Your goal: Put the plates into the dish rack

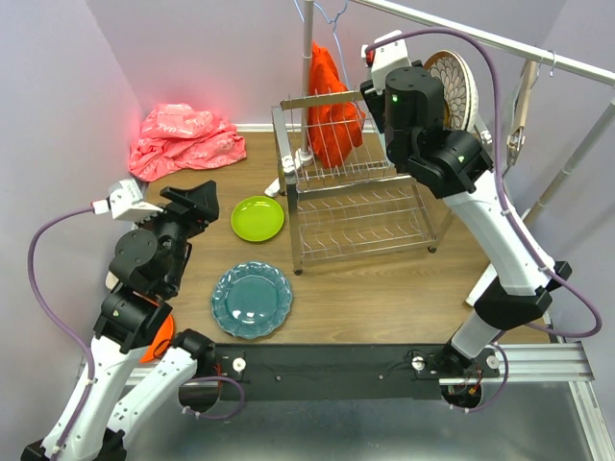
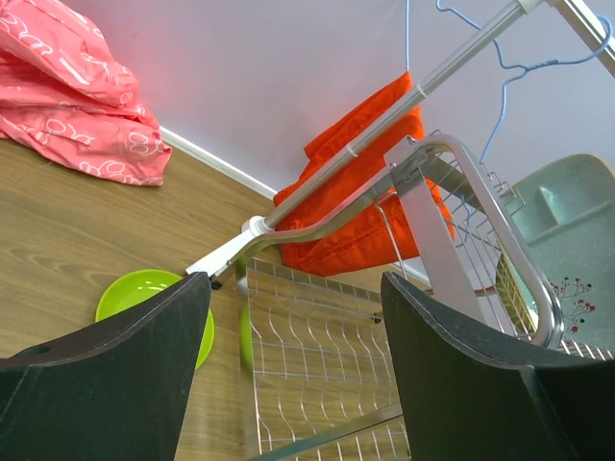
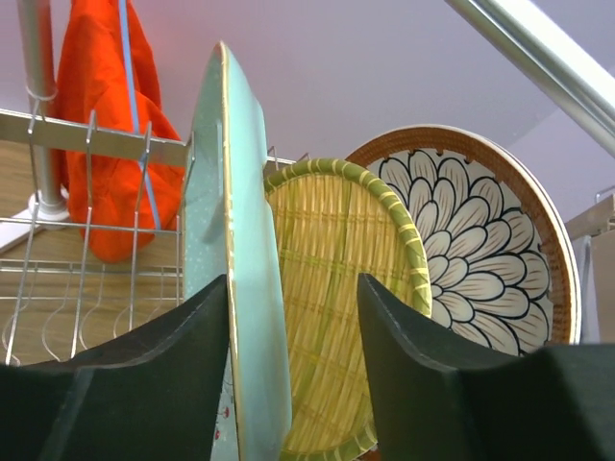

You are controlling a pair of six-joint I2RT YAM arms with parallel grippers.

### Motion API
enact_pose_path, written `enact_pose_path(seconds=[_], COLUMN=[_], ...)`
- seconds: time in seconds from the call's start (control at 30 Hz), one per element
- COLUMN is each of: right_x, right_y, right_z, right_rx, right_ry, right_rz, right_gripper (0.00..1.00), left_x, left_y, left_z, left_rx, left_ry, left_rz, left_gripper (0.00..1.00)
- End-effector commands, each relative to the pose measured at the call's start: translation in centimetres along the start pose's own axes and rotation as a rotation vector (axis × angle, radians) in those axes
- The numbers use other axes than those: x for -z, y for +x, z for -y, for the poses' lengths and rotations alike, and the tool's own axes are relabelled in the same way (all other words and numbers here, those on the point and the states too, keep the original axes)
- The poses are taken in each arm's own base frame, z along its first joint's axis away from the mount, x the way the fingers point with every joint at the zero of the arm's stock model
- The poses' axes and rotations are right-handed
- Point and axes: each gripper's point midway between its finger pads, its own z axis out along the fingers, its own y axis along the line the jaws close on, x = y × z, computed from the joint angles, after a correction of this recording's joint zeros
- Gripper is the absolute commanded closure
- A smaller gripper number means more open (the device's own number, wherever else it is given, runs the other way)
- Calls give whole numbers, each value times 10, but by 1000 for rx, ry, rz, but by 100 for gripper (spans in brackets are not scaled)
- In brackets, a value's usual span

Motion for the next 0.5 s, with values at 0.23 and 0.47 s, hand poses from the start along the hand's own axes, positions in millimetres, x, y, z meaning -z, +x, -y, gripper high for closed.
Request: enact_pose_path(seconds=[0.23,0.47], right_x=[10,13], right_y=[-20,-37], right_z=[7,12], right_rx=[-40,-61], right_ry=[-66,-81], right_rz=[81,127], right_gripper=[33,27], left_x=[-5,-6], left_y=[3,4], left_z=[2,2], left_rx=[6,4], left_ry=[6,3], left_rz=[-4,-5], left_gripper=[19,19])
